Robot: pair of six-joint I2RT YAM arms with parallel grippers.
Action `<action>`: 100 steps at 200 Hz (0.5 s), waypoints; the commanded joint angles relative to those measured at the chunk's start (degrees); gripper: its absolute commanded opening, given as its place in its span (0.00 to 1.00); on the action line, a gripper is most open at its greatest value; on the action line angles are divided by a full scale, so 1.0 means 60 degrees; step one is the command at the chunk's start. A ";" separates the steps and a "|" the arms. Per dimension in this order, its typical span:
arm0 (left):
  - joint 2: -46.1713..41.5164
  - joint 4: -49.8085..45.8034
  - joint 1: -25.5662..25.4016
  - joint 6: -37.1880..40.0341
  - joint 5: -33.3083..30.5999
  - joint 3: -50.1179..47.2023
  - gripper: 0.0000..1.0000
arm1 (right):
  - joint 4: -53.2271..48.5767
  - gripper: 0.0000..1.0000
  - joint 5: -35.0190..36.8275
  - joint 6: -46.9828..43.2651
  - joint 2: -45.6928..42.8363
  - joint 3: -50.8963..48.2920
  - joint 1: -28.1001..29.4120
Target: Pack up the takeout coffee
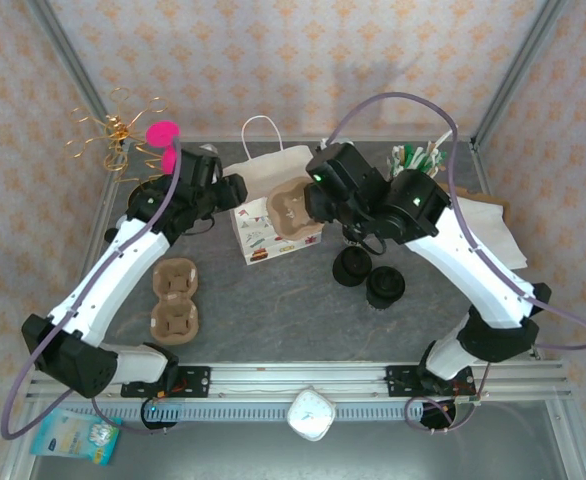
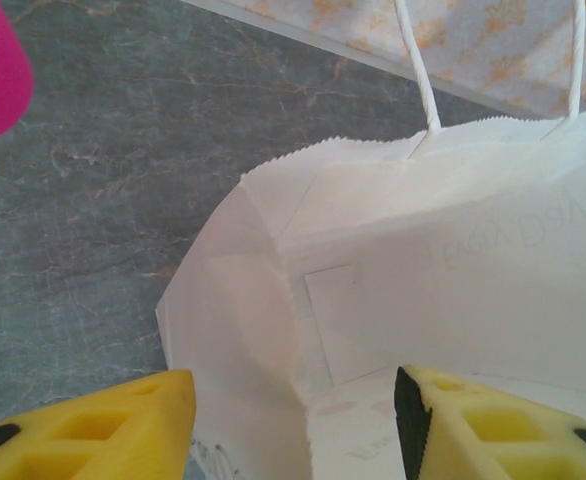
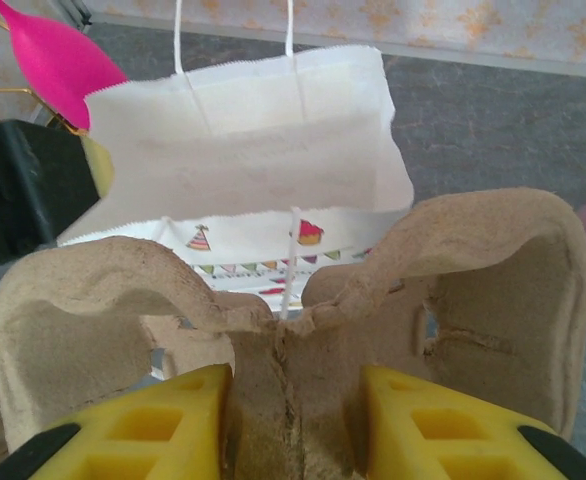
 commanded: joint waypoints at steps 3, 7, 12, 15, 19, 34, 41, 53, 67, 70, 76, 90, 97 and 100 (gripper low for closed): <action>0.0197 -0.0375 0.0004 0.0574 -0.0029 0.0448 0.49 | -0.0426 0.36 -0.0065 -0.0475 0.0464 0.0947 -0.0188; 0.0209 -0.0363 0.0009 0.0597 -0.0031 0.0445 0.47 | -0.0448 0.36 -0.0145 -0.0502 0.0572 0.1079 -0.0216; 0.0206 -0.0359 0.0009 0.0629 -0.0001 0.0438 0.46 | -0.0464 0.36 -0.0247 -0.0559 0.0692 0.1247 -0.0247; 0.0206 -0.0359 0.0004 0.0644 0.0006 0.0425 0.45 | -0.0464 0.36 -0.0284 -0.0589 0.0758 0.1348 -0.0249; 0.0203 -0.0370 0.0007 0.0652 -0.0012 0.0403 0.44 | -0.0463 0.36 -0.0338 -0.0611 0.0858 0.1481 -0.0264; 0.0159 -0.0387 0.0010 0.0708 -0.0107 0.0292 0.41 | -0.0456 0.36 -0.0393 -0.0727 0.1165 0.1838 -0.0279; 0.0175 -0.0452 0.0012 0.0742 -0.0171 0.0324 0.38 | -0.0451 0.36 -0.0420 -0.0772 0.1293 0.1978 -0.0305; 0.0196 -0.0577 0.0008 0.0757 -0.0251 0.0446 0.34 | -0.0345 0.36 -0.0580 -0.0811 0.1443 0.2122 -0.0350; 0.0139 -0.0548 0.0015 0.0833 -0.0153 0.0432 0.30 | -0.0185 0.36 -0.0735 -0.0794 0.1575 0.2185 -0.0417; 0.0113 -0.0556 0.0014 0.0841 -0.0156 0.0431 0.30 | -0.0146 0.35 -0.0773 -0.0791 0.1591 0.2185 -0.0411; 0.0129 -0.0626 0.0007 0.0858 -0.0205 0.0448 0.29 | -0.0052 0.35 -0.0824 -0.0821 0.1635 0.2178 -0.0410; 0.0159 -0.0834 0.0015 0.0915 -0.0310 0.0524 0.22 | 0.0096 0.35 -0.0804 -0.0805 0.1723 0.2185 -0.0425; 0.0134 -0.0901 0.0006 0.0915 -0.0381 0.0553 0.18 | 0.0181 0.35 -0.0872 -0.0800 0.1763 0.2185 -0.0425; 0.0125 -0.0914 0.0007 0.0907 -0.0371 0.0547 0.17 | 0.0224 0.35 -0.0889 -0.0804 0.1776 0.2174 -0.0432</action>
